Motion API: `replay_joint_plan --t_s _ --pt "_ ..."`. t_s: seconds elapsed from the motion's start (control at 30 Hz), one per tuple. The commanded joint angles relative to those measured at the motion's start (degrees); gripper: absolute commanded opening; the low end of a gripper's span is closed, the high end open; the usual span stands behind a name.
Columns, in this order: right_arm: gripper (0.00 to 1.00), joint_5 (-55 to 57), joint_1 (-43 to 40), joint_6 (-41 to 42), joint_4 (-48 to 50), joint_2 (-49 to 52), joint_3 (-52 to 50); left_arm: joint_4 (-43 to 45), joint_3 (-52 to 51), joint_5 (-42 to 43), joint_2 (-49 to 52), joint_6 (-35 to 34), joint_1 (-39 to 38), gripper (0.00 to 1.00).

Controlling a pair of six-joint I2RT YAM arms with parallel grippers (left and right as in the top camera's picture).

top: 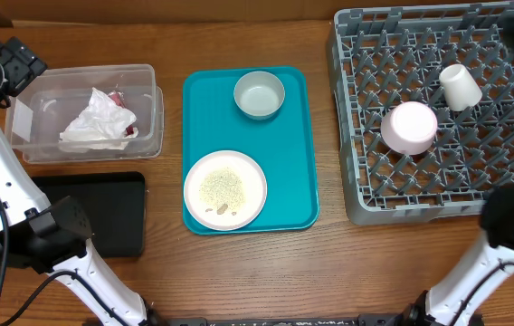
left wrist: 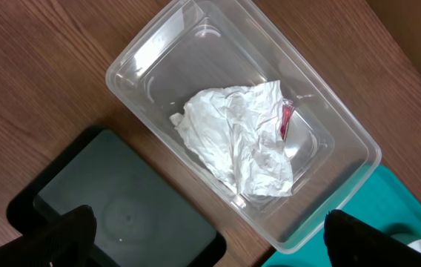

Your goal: Sort waste into correct bins and load items into the dishwasher

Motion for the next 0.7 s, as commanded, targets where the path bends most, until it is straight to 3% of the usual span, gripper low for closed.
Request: replay_joint_plan --t_s 0.0,0.23,0.67 --pt "0.05 13.3 4.3 -0.5 0.5 4.3 -1.8 -0.1 0.0 -0.3 0.3 1.1 -0.3 1.00" --pt "0.04 20.9 7.4 2.7 0.1 11.2 -2.2 -0.1 0.0 -0.3 0.3 1.1 -0.3 1.00" --pt "0.04 23.6 -0.8 2.8 -3.7 11.7 -0.5 -0.1 0.0 -0.4 0.3 1.1 -0.3 1.00"
